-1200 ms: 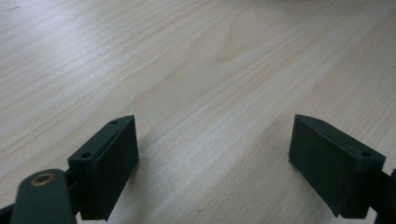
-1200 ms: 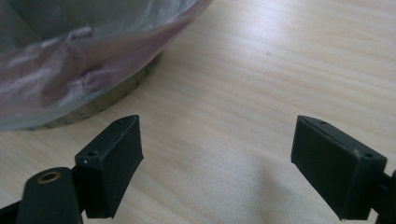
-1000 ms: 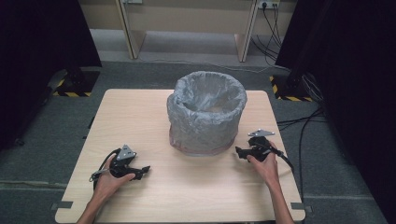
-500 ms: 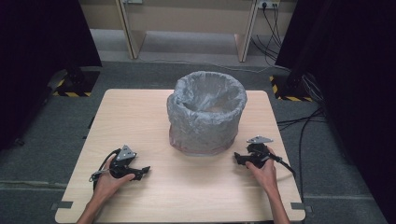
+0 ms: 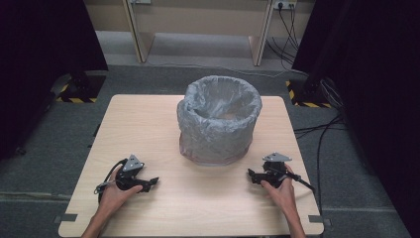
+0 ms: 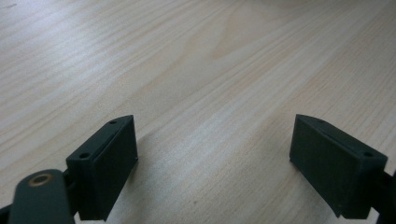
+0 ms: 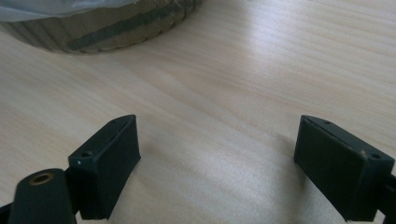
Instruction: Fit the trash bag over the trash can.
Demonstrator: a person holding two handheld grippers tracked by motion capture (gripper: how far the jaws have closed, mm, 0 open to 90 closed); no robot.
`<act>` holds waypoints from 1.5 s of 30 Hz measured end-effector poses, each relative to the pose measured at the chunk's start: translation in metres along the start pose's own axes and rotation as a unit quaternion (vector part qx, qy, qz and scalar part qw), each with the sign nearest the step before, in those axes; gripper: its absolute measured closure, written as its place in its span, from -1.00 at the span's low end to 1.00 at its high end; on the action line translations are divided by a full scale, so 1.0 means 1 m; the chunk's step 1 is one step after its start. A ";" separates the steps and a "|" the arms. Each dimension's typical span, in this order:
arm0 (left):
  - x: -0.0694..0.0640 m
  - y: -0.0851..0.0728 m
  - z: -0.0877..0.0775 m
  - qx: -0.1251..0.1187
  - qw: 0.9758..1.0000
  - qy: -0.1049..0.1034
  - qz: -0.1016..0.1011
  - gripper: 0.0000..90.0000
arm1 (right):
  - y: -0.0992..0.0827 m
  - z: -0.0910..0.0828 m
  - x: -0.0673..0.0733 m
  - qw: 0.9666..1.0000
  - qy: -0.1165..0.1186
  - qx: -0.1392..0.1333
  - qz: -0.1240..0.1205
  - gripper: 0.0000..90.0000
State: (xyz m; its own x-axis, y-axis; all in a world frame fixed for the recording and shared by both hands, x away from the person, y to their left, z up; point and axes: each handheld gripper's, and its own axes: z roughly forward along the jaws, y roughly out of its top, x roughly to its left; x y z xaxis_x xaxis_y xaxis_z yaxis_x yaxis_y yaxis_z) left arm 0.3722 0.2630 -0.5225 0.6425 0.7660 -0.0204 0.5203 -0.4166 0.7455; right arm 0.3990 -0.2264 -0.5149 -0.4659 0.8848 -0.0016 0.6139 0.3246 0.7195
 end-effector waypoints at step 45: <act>-0.003 -0.004 -0.004 0.000 1.000 -0.004 0.005 -0.69 | -0.036 -0.037 0.020 1.000 -0.004 0.000 0.003 -0.68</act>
State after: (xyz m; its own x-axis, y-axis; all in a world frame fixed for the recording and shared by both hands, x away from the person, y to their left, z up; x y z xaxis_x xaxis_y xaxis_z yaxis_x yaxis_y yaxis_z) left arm 0.3660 0.2650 -0.5226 0.6520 0.7580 -0.0181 0.5140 -0.4243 0.7456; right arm 0.3443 -0.2323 -0.5151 -0.4571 0.8894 -0.0034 0.6168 0.3198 0.7193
